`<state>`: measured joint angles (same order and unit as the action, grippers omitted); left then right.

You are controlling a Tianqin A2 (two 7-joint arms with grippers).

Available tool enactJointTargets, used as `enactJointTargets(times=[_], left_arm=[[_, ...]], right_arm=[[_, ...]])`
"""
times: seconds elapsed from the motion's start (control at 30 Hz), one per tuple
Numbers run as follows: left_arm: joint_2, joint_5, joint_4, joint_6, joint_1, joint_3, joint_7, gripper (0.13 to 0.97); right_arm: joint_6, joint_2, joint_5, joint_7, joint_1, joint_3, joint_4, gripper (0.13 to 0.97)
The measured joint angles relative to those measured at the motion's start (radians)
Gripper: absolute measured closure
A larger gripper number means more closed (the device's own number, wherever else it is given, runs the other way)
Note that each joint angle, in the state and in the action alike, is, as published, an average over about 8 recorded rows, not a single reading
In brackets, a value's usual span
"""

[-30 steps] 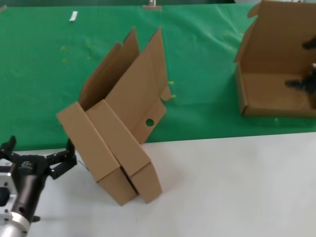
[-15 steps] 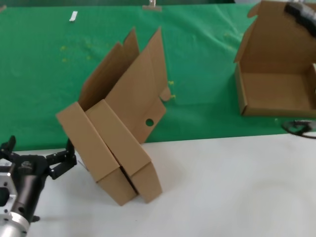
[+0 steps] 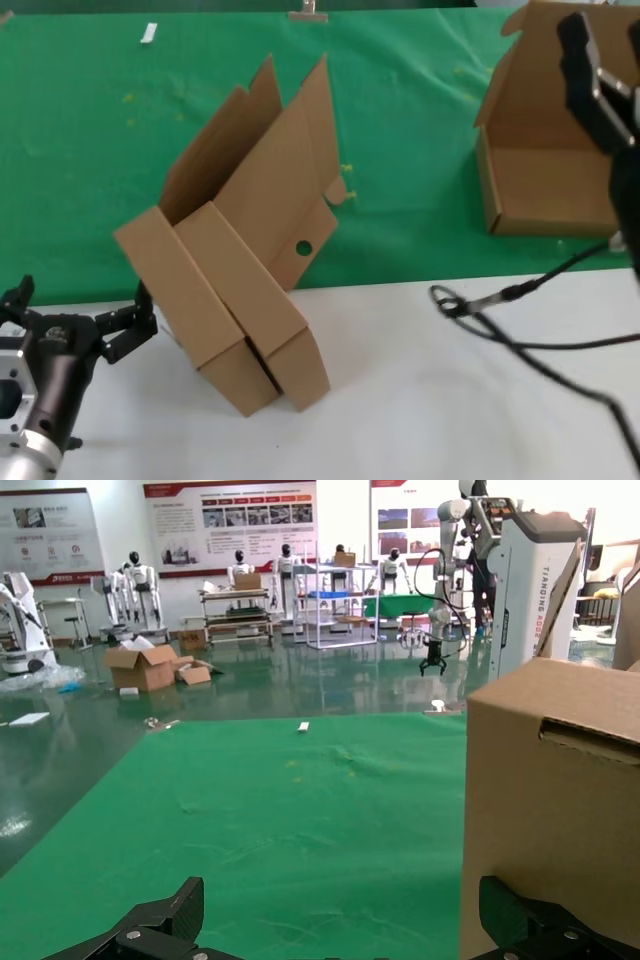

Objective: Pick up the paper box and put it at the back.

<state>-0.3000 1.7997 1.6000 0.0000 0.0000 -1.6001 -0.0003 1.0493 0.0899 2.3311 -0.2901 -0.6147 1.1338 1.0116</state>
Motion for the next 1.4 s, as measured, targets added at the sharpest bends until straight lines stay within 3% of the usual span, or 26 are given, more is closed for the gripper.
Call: enactJointTargets(times=[0.2, 1.4], left_arm=[[0.000, 0.000, 0.000, 0.000, 0.000, 0.000, 0.000, 0.132], [0.000, 0.000, 0.000, 0.000, 0.000, 0.000, 0.000, 0.132]], right_arm=[[-0.081, -0.025, 0.015, 0.000, 0.071, 0.036, 0.082, 0.129], [-0.522, 0.085, -0.237, 0.133, 0.317, 0.232, 0.309, 0.129]])
